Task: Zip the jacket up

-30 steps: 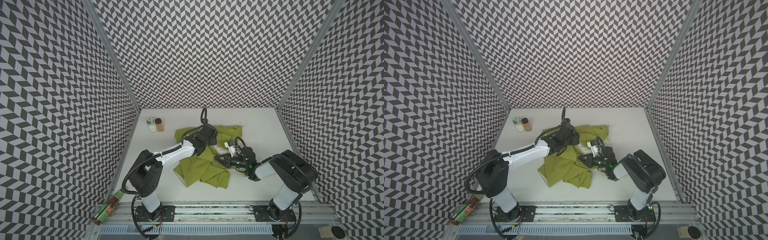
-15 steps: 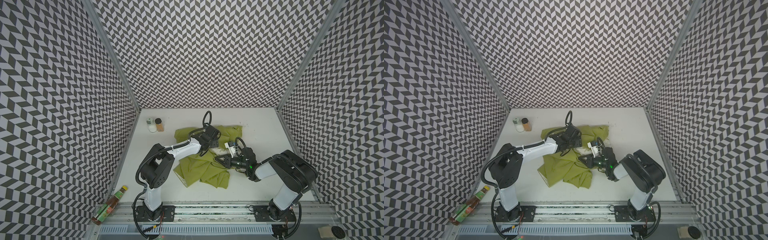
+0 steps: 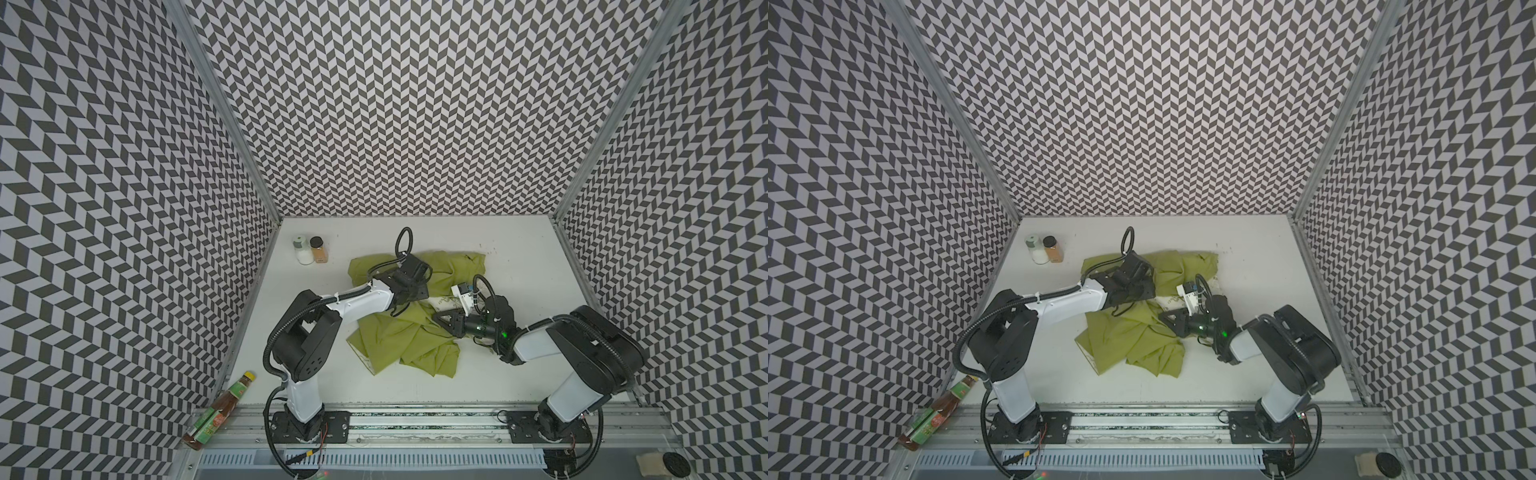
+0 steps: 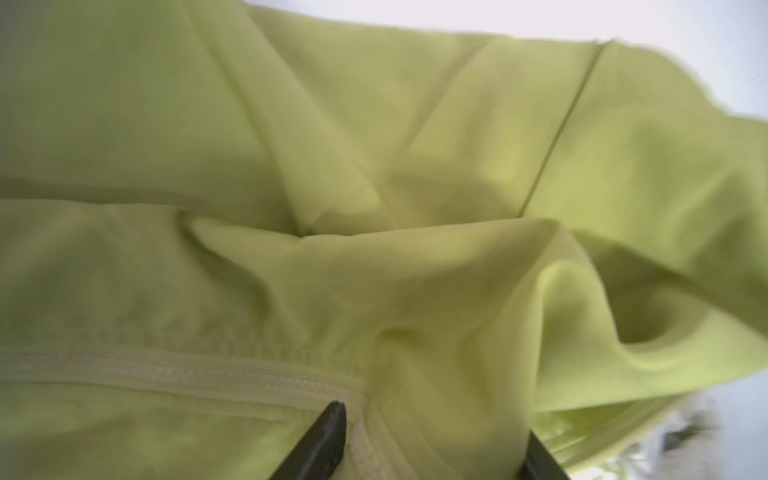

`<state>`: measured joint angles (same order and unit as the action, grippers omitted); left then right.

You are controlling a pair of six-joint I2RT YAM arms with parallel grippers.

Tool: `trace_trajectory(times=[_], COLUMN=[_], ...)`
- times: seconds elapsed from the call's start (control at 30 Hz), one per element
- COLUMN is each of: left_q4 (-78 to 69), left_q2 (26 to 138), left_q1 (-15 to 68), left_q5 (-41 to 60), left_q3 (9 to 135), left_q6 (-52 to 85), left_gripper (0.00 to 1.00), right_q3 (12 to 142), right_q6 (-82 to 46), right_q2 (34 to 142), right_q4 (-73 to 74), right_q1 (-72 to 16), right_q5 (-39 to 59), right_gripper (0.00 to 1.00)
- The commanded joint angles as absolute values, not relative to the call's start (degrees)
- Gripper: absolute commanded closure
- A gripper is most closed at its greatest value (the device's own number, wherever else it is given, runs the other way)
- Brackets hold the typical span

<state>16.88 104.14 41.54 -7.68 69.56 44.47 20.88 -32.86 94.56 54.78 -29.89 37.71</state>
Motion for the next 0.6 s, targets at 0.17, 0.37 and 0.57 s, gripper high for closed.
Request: trace_trajectory(times=[0.17,0.37,0.57], left_q4=[11.4,7.7,5.1], left_q2=[98.7,91.2,81.5], left_q1=[41.7,41.7,41.0], left_q5=[-2.6,3.4,10.4], left_q3=[70.2,67.0,59.7], left_q6=[42.3,38.4,38.5], left_gripper=[0.63,0.71,0.74], right_q3=[20.8,21.0,21.0], right_q6=[-29.3,-26.0,-17.2], right_q2=[87.7,77.0,57.1], right_q4=[50.0,40.8,26.0], right_q1=[-30.2,-30.2,-30.2], right_q5=[35.7,33.8,26.1], right_gripper=[0.82,0.72,0.58])
